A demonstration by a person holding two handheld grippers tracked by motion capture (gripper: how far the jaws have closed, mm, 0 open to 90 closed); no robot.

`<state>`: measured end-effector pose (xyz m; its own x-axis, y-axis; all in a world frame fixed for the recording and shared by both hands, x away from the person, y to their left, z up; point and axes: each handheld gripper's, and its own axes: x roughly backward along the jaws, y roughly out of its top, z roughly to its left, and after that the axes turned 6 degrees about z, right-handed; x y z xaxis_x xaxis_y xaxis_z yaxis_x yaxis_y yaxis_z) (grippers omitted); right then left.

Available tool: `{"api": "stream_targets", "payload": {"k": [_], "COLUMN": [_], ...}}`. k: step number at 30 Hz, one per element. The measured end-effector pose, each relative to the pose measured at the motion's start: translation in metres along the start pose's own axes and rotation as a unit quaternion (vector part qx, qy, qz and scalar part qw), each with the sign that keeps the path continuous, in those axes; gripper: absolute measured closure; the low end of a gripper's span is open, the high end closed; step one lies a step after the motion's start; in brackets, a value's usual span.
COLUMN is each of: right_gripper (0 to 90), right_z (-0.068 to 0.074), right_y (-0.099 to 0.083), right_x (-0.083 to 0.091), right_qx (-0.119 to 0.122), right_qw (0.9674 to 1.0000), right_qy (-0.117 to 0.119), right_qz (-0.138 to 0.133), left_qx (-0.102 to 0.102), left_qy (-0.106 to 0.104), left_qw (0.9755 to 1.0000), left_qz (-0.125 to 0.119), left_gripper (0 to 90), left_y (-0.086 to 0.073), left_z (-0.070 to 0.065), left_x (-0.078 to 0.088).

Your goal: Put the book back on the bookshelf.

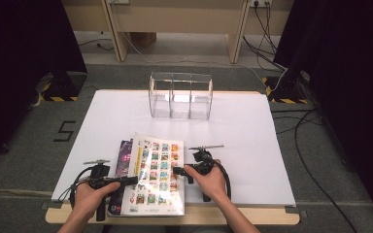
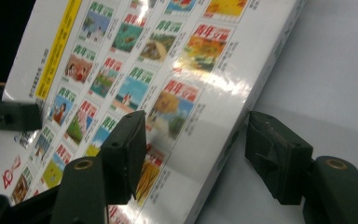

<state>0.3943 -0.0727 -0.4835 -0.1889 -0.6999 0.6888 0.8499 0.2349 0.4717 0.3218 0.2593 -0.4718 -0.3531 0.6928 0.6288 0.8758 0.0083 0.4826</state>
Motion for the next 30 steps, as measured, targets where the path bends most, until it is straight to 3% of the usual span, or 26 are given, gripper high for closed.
{"api": "stream_targets", "payload": {"k": [5, 8, 14, 16, 18, 19, 23, 24, 27, 28, 30], "right_gripper": [36.1, 35.1, 36.4, 37.3, 45.8, 45.8, 51.9, 52.0, 51.0, 48.5, 45.8], "right_z": [-0.004, -0.012, -0.016, -0.016, -0.017, -0.017, -0.012, -0.009, -0.009, -0.012, -0.014], "right_y": [0.016, 0.025, 0.033, 0.033, 0.034, 0.034, 0.039, 0.041, 0.043, 0.044, 0.046], "right_x": [-0.007, -0.015, -0.017, -0.017, -0.015, -0.015, -0.008, -0.006, -0.007, -0.011, -0.016], "right_qx": [-0.013, -0.026, -0.032, -0.032, -0.035, -0.035, -0.010, 0.001, -0.001, -0.016, -0.022], "right_qw": [0.9999, 0.9993, 0.9984, 0.9984, 0.9985, 0.9985, 0.9993, 0.9995, 0.9995, 0.9993, 0.9992], "right_qy": [-0.003, 0.026, 0.040, 0.040, 0.041, 0.041, 0.035, 0.031, 0.031, 0.031, 0.029], "right_qz": [0.002, 0.007, 0.022, 0.022, 0.011, 0.011, 0.004, 0.005, 0.008, 0.014, 0.015], "left_qx": [0.005, 0.007, 0.001, 0.000, -0.003, -0.003, -0.002, -0.006, -0.003, -0.002, 0.000], "left_qy": [-0.001, -0.007, 0.000, 0.003, 0.012, 0.012, 0.019, 0.018, 0.016, 0.015, 0.014], "left_qw": [1.0000, 0.9999, 0.9999, 0.9999, 0.9996, 0.9996, 0.9990, 0.9990, 0.9992, 0.9993, 0.9994], "left_qz": [0.002, -0.001, 0.012, 0.014, 0.026, 0.026, 0.040, 0.042, 0.037, 0.034, 0.032], "left_gripper": [68.4, 68.0, 66.9, 66.9, 67.0, 67.0, 66.8, 67.0, 67.1, 67.3, 67.2], "left_y": [-0.001, -0.002, 0.002, 0.004, 0.008, 0.008, 0.012, 0.013, 0.012, 0.010, 0.010], "left_z": [0.003, 0.006, 0.006, 0.005, 0.004, 0.004, 0.004, 0.005, 0.006, 0.007, 0.007], "left_x": [0.000, -0.001, -0.001, -0.001, -0.001, -0.001, -0.001, -0.001, -0.001, -0.001, -0.001]}}
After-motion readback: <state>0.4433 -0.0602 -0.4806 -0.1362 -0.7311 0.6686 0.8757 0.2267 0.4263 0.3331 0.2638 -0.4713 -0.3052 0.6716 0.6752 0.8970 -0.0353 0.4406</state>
